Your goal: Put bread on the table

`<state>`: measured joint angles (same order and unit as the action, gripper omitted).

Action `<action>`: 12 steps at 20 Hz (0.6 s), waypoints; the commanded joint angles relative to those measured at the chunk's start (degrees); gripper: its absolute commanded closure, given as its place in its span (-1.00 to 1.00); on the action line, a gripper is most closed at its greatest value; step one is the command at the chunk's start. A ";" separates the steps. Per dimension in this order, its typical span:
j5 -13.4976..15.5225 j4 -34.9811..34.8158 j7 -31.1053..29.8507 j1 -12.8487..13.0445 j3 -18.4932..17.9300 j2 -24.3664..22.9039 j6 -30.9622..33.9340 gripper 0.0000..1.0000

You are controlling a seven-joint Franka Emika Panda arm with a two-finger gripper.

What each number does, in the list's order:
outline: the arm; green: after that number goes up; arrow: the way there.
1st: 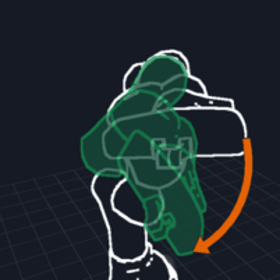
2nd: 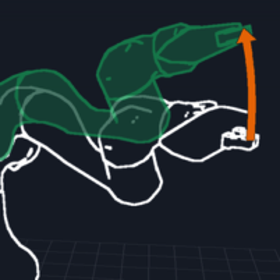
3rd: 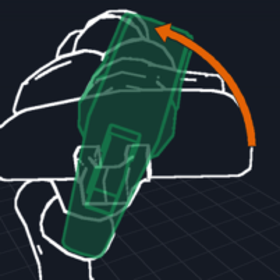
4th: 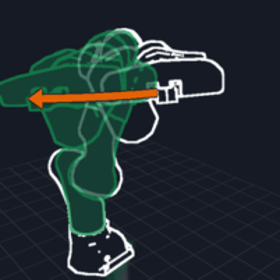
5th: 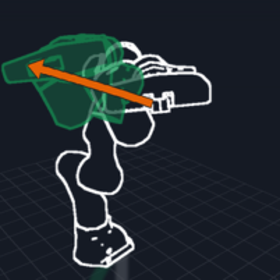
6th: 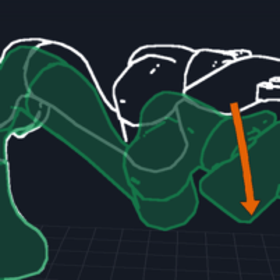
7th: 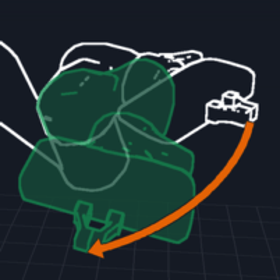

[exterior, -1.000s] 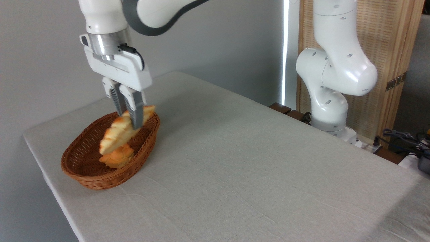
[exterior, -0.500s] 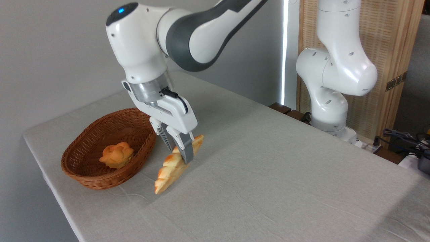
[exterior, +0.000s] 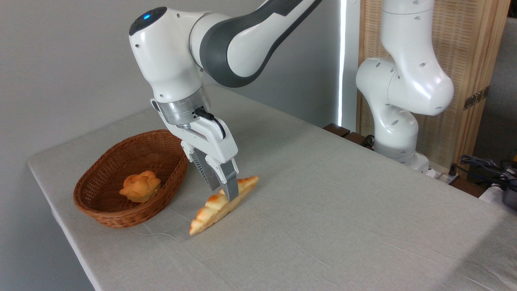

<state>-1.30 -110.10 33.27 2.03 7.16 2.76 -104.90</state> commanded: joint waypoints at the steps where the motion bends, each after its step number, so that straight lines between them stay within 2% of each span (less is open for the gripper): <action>1: -0.72 1.28 0.66 0.35 -0.48 -2.66 -0.31 -1.00; 3: -0.54 4.35 -0.13 0.35 -0.39 -3.28 0.13 -1.00; 8: -0.81 12.00 -0.13 0.52 0.31 -4.60 6.00 -1.00; 12: -0.19 12.54 -2.50 0.44 -0.48 -4.60 9.18 -1.00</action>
<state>-1.31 -98.48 32.59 2.16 7.58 -2.67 -97.76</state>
